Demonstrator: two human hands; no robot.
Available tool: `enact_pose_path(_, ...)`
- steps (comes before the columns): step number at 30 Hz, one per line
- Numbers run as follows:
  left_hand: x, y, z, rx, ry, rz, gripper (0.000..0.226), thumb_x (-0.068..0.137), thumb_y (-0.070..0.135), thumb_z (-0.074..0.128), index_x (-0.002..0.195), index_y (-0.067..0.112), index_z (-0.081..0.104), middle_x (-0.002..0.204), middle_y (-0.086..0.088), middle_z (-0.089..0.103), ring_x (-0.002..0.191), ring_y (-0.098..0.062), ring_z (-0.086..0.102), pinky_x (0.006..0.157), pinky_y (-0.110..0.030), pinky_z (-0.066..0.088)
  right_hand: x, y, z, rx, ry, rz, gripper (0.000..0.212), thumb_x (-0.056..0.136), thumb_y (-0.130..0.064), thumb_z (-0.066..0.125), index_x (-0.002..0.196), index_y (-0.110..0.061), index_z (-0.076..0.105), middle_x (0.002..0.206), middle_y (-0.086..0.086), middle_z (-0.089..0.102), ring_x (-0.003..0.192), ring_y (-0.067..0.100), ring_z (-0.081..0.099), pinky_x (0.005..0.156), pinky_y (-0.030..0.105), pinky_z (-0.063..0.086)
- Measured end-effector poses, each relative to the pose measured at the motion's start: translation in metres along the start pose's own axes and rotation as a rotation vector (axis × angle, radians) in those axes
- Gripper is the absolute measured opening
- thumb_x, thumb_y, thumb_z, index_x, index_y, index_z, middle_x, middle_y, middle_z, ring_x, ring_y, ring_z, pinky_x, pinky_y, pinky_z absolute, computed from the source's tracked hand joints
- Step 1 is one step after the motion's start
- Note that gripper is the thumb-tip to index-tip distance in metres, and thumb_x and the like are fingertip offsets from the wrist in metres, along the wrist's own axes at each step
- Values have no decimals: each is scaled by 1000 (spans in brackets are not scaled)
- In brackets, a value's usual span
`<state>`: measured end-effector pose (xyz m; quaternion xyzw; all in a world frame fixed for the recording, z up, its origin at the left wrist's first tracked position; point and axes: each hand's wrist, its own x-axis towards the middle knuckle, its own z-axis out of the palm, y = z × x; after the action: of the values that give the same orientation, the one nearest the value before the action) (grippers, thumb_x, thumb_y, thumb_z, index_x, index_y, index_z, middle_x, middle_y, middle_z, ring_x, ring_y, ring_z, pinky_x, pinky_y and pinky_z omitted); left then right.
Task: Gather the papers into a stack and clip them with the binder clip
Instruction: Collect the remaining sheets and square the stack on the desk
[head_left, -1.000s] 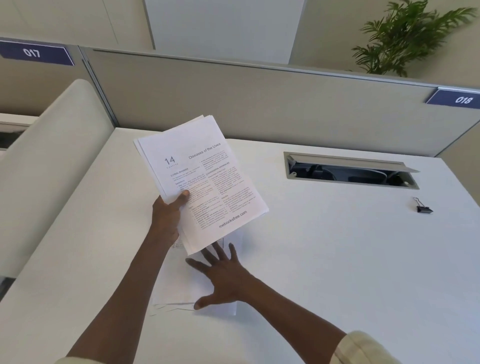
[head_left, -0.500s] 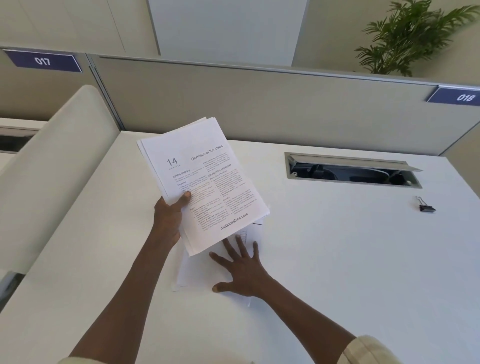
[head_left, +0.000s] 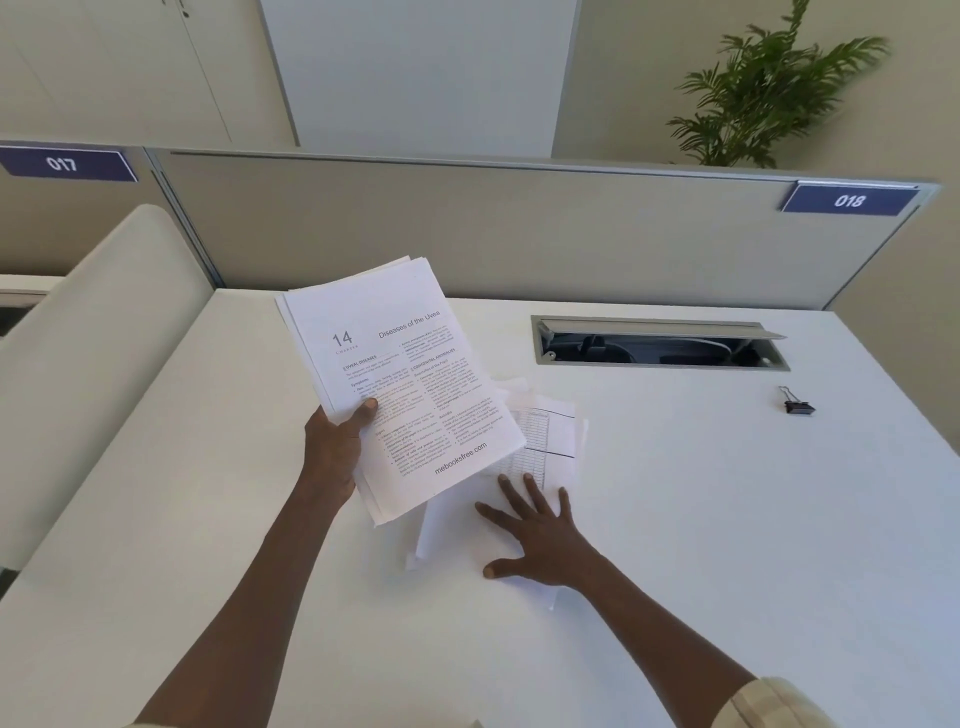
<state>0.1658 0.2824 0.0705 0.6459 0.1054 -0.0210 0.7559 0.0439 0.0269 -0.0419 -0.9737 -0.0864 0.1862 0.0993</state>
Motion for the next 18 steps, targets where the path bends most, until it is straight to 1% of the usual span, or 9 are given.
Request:
enact_pose_path(1,-3,-1,3,16,1,8,28,90,5,67,115,15,63,101,11,70,84,-9,69,67,-26,51,-5,7,-1,1,-6,5,95,68,-93,30,150,-54,2,162,-9,-20,149,26,-22,112,69,-10)
enact_pose_path(4,-11,-4,11,23,5,21,29,90,5,68,117,14,64,103,9,71,87,-11,69,71,-27,51,-20,26,-4,-3,-23,18,92,73,-85,43,150,-55,1,162,-10,-21,149,25,-24,113,67,-12)
enact_pose_path(6,-18,-5,18,21,9,15,28,90,6,68,116,14,64,103,9,71,87,-13,69,71,-28,51,-31,41,-6,4,-30,25,92,73,-83,46,149,-56,2,162,-11,-21,149,24,-24,114,66,-12)
enact_pose_path(10,-31,-9,30,35,26,9,28,89,7,69,115,14,64,104,3,71,89,-19,68,77,-32,51,-57,74,-8,3,-36,29,93,72,-83,49,148,-57,3,162,-12,-20,149,21,-23,115,63,-13)
enact_pose_path(14,-47,-14,42,49,42,18,30,89,7,69,118,13,63,106,0,70,88,-16,67,73,-29,51,-75,100,-12,10,-53,37,94,72,-78,56,149,-56,6,162,-11,-18,150,19,-20,115,61,-13)
enact_pose_path(18,-61,-19,53,71,48,20,33,89,8,69,121,13,63,108,1,70,92,-21,67,79,-33,51,-89,119,-20,19,-77,39,95,71,-70,64,149,-54,12,163,-10,-15,151,18,-17,115,61,-11)
